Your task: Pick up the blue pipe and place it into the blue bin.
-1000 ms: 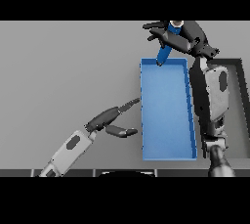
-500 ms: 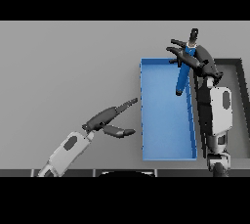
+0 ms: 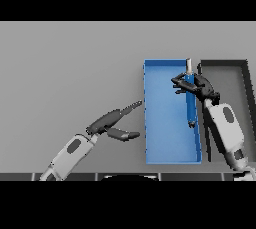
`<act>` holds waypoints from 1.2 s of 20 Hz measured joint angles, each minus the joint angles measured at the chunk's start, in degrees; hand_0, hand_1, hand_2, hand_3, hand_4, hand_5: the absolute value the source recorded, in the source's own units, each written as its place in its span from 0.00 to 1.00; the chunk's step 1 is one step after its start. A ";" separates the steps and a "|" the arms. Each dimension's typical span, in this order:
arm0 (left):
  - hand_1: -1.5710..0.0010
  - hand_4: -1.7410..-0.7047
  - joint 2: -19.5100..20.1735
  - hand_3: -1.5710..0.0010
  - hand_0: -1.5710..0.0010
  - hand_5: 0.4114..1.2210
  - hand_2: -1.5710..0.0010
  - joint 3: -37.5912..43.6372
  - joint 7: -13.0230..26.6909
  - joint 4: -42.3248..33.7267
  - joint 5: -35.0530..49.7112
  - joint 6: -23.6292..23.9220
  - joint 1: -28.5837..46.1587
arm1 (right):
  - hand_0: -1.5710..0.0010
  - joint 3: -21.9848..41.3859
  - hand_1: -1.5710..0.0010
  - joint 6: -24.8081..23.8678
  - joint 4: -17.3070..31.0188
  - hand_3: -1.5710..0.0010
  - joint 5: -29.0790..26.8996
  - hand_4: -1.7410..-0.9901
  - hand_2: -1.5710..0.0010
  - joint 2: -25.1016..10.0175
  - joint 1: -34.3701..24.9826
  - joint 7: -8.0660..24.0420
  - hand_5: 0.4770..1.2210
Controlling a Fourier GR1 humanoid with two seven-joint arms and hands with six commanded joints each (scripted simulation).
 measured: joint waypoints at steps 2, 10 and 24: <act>1.00 0.88 -0.17 1.00 1.00 0.08 1.00 -0.13 -0.18 -0.16 -0.28 0.25 -0.04 | 0.40 7.39 0.44 -4.25 2.74 0.67 -8.90 0.45 0.46 -3.41 -1.59 0.01 0.92; 1.00 0.88 0.08 1.00 1.00 0.08 1.00 -0.15 -0.84 -0.48 -0.14 0.24 0.40 | 0.90 22.01 0.91 -2.48 -0.59 0.94 -13.11 0.73 0.91 -12.11 -6.37 -1.37 0.61; 1.00 0.88 1.22 1.00 1.00 0.08 1.00 -0.87 -0.84 -2.20 -0.65 0.26 2.18 | 0.99 24.99 0.99 -3.30 -0.88 0.99 -11.86 0.74 0.99 -12.58 -7.75 -1.11 0.39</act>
